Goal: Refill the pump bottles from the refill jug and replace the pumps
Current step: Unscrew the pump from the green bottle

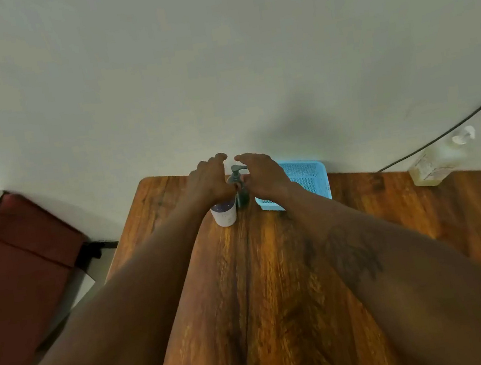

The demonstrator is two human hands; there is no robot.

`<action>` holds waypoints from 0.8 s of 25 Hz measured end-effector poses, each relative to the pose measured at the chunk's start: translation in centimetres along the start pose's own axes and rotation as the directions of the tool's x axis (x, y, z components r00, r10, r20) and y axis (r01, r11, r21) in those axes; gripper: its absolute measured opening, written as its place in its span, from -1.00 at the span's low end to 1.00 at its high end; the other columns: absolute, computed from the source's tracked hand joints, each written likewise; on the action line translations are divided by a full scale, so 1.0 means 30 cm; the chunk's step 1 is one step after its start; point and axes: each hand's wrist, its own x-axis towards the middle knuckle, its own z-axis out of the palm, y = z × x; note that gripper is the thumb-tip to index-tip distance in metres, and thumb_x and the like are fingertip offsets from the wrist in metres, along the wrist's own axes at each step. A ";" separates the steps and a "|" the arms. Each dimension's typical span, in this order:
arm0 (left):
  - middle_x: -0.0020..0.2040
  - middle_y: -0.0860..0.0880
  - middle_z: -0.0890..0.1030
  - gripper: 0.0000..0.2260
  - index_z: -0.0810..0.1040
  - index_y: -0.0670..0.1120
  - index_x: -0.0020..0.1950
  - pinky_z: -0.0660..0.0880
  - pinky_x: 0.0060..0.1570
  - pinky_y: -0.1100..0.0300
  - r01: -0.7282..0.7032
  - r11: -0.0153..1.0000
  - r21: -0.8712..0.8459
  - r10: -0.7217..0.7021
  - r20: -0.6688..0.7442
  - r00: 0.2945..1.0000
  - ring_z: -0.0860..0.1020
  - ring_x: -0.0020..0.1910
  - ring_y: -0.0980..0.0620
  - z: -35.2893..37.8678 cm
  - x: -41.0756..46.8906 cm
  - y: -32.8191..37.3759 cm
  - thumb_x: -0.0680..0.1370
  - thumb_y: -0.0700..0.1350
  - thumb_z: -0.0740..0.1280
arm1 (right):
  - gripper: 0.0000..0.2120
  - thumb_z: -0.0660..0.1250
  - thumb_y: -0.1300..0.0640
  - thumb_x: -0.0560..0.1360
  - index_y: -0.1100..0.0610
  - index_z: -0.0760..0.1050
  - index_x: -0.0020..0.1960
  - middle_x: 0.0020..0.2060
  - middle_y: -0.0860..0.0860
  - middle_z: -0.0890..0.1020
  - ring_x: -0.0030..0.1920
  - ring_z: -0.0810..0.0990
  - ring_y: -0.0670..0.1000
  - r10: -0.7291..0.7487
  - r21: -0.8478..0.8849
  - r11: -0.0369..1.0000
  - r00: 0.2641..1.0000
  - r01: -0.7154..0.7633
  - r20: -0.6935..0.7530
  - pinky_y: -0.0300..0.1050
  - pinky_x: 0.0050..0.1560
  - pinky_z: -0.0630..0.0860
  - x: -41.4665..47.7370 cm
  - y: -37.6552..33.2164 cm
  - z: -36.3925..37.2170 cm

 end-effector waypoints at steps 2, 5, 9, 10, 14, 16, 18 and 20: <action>0.29 -0.16 0.59 -0.31 0.29 -0.04 0.58 0.59 0.16 -0.04 0.009 1.000 0.024 -0.010 0.011 1.000 0.57 0.24 -0.15 0.010 0.026 -0.002 0.51 0.00 0.50 | -0.58 0.38 0.15 0.58 0.11 0.49 0.43 0.39 0.09 0.56 0.37 0.52 0.15 0.029 0.017 0.999 1.000 -0.030 0.007 0.11 0.36 0.46 0.026 0.008 0.014; 0.25 -0.14 0.62 -0.39 0.37 -0.02 0.52 0.53 0.27 -0.16 0.019 0.996 0.081 -0.023 0.038 0.999 0.57 0.24 -0.16 0.044 0.042 -0.011 0.51 0.01 0.48 | -0.79 0.38 0.17 0.53 0.10 0.66 0.14 0.06 0.09 0.71 0.06 0.65 0.15 0.024 0.009 1.000 0.999 -0.024 -0.032 0.10 0.08 0.62 0.049 0.021 0.057; 0.23 -0.13 0.64 -0.44 0.43 -0.04 0.48 0.47 0.34 -0.22 -0.020 0.996 0.082 0.017 0.038 0.999 0.58 0.25 -0.15 0.059 0.049 -0.007 0.51 -0.01 0.48 | -0.89 0.45 0.19 0.47 0.15 0.69 0.00 -0.12 0.09 0.72 -0.13 0.65 0.11 0.009 0.041 0.999 0.997 -0.005 -0.080 0.07 -0.03 0.64 0.074 0.032 0.067; 0.24 -0.12 0.64 -0.43 0.43 -0.05 0.48 0.44 0.38 -0.23 -0.019 0.996 0.090 0.017 0.028 0.999 0.58 0.27 -0.14 0.059 0.049 -0.006 0.51 -0.01 0.48 | -0.87 0.46 0.21 0.47 0.17 0.69 0.01 -0.12 0.11 0.72 -0.13 0.66 0.12 0.004 0.036 0.999 0.997 -0.002 -0.079 0.05 -0.02 0.64 0.076 0.033 0.060; 0.31 -0.09 0.62 -0.40 0.39 -0.05 0.53 0.27 0.49 -0.27 -0.025 0.991 0.128 0.025 0.002 1.000 0.52 0.38 -0.14 0.062 0.043 -0.009 0.52 0.00 0.46 | -0.78 0.42 0.30 0.52 0.27 0.64 0.16 0.00 0.19 0.71 -0.01 0.66 0.16 -0.009 0.055 0.998 0.997 0.013 -0.078 -0.01 0.03 0.61 0.074 0.057 0.043; 0.33 -0.09 0.61 -0.40 0.39 -0.05 0.53 0.26 0.50 -0.24 -0.033 0.990 0.140 0.036 -0.016 0.999 0.51 0.39 -0.13 0.059 0.033 -0.007 0.52 0.00 0.46 | -0.82 0.35 0.34 0.56 0.27 0.63 0.14 0.00 0.18 0.71 -0.01 0.66 0.14 0.001 0.094 0.995 0.991 0.012 -0.136 -0.06 -0.01 0.58 0.051 0.056 0.036; 0.35 -0.12 0.59 -0.39 0.41 -0.08 0.52 0.34 0.46 -0.15 -0.060 0.993 0.105 0.064 -0.036 0.997 0.50 0.39 -0.13 0.053 0.020 -0.002 0.51 0.01 0.47 | -0.86 0.32 0.35 0.57 0.25 0.64 0.06 -0.07 0.14 0.71 -0.07 0.67 0.10 0.011 0.164 0.986 0.975 0.026 -0.220 -0.07 -0.06 0.59 0.022 0.055 0.023; 0.39 -0.14 0.56 -0.37 0.42 -0.10 0.51 0.42 0.36 -0.04 -0.083 0.996 0.027 0.085 -0.068 0.994 0.48 0.40 -0.14 0.049 -0.005 0.012 0.49 0.00 0.50 | -0.85 0.31 0.36 0.56 0.22 0.64 0.01 -0.11 0.10 0.71 -0.11 0.66 0.05 -0.015 0.219 0.973 0.961 0.079 -0.277 -0.09 -0.07 0.62 -0.014 0.050 -0.011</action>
